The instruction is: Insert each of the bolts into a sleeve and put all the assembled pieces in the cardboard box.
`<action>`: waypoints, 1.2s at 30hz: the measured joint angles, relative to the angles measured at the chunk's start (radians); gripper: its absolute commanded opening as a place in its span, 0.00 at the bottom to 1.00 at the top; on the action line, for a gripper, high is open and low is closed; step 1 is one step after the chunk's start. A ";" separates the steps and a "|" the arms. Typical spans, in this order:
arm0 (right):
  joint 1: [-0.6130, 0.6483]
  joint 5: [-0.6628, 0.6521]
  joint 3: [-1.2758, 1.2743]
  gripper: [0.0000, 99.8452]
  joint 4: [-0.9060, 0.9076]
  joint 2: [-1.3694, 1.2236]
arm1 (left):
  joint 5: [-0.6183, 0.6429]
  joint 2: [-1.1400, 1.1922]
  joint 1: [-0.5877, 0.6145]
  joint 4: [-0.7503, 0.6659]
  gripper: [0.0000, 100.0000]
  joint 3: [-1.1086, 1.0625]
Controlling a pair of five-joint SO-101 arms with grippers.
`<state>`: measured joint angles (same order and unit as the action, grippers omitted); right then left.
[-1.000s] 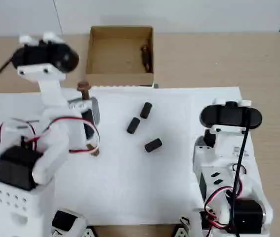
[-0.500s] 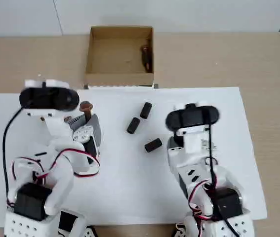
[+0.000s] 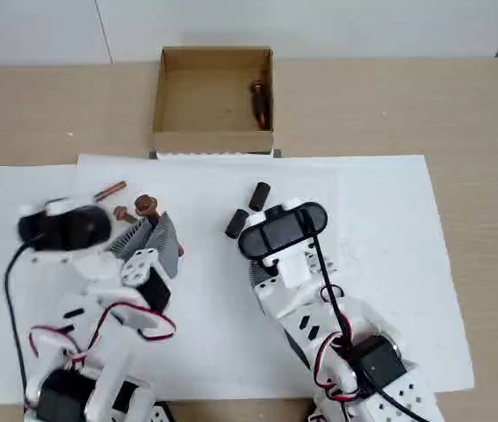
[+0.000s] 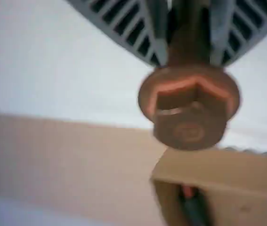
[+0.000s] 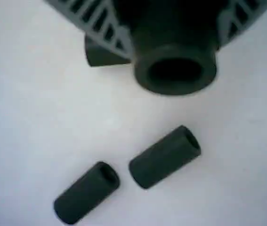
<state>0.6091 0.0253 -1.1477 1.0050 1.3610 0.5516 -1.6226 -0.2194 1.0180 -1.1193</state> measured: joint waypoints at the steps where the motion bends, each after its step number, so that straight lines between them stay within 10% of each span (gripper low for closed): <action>1: 0.014 0.000 0.000 0.00 0.000 0.000 | 0.020 -0.014 0.000 0.000 0.00 0.000; 14: 0.222 0.000 0.000 0.00 -0.084 -0.003 | 0.141 -0.057 -0.014 -0.002 0.00 -0.049; 36: 0.227 -0.058 -0.002 0.00 -0.084 -0.003 | 0.153 -0.057 -0.153 -0.106 0.00 -0.110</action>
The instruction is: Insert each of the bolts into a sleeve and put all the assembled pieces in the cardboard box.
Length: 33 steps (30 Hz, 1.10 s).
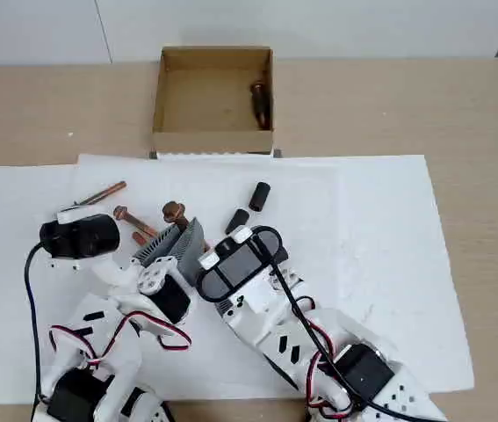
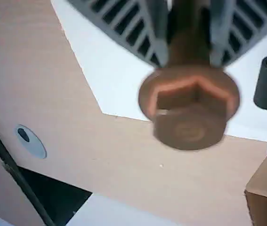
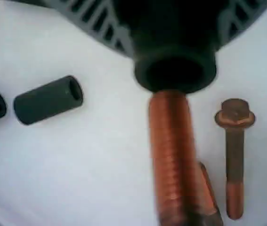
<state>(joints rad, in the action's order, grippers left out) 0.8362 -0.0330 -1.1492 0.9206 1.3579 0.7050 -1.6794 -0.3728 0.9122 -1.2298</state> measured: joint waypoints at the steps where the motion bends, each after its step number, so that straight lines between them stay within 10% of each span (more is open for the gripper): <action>1: 0.000 0.000 0.000 0.00 0.000 0.000 | 0.000 0.000 0.000 -0.002 0.00 0.000; 33: 0.000 0.000 -0.003 0.00 0.000 -0.002 | 0.002 -0.014 -0.072 0.040 0.01 0.014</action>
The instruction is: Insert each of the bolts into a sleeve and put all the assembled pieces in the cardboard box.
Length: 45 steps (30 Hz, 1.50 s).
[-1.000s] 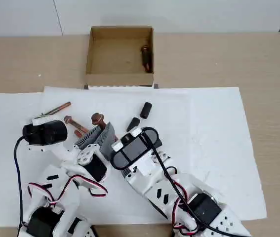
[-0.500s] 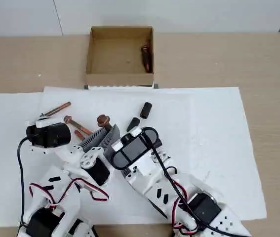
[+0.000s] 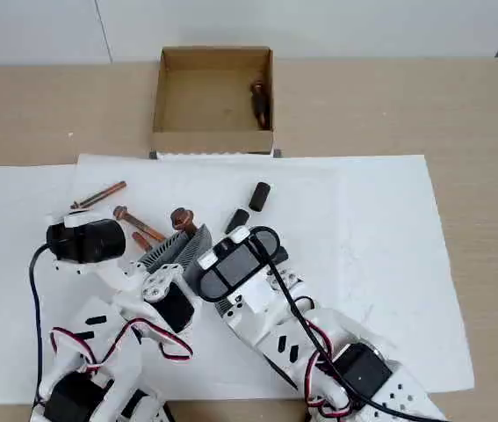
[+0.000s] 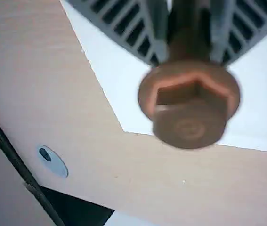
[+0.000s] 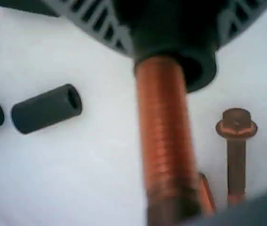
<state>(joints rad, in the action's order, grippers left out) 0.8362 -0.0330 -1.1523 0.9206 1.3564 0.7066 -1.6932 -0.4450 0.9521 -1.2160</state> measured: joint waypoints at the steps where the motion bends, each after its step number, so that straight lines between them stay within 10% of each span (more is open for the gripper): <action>1: 0.000 0.000 0.000 0.00 0.000 0.000 | 0.000 0.000 0.000 0.000 0.01 0.000; 45: -0.021 -0.100 0.002 0.00 -0.170 0.002 | -0.051 0.012 -0.049 0.012 0.01 -0.003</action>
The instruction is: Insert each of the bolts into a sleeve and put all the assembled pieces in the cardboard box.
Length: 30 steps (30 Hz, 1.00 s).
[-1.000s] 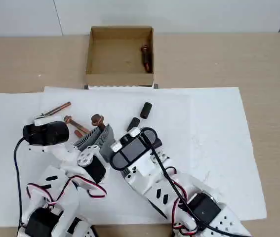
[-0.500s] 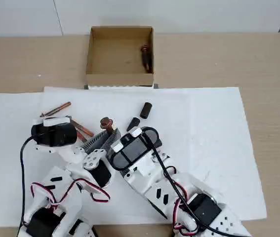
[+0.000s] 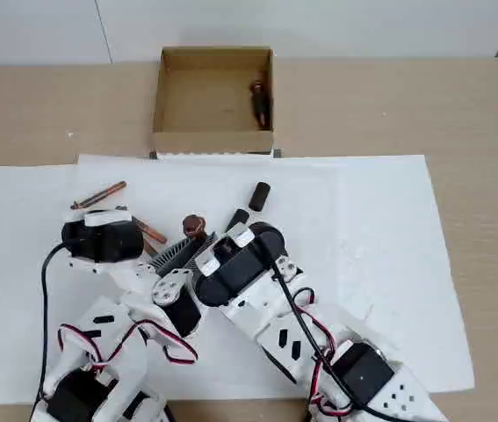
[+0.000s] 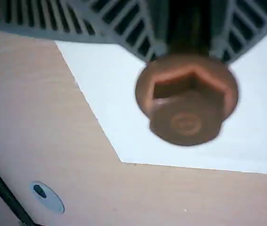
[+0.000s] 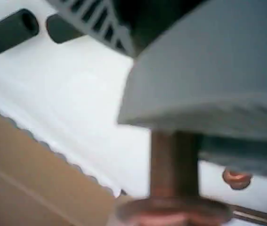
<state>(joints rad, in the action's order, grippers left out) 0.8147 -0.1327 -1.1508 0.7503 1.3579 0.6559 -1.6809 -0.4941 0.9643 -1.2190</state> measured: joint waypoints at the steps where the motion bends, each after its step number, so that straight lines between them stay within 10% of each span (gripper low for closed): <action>1: -0.003 -0.003 0.000 0.00 0.000 0.000 | 0.000 0.000 0.000 0.000 0.01 0.000; 30: -0.009 -0.009 0.000 0.00 0.000 0.008 | -0.180 -0.002 0.021 0.000 0.20 0.000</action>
<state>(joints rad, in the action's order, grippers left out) 0.8055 -0.1419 -1.1508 0.7503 1.3656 0.4764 -1.6824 -0.4726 0.9643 -1.2190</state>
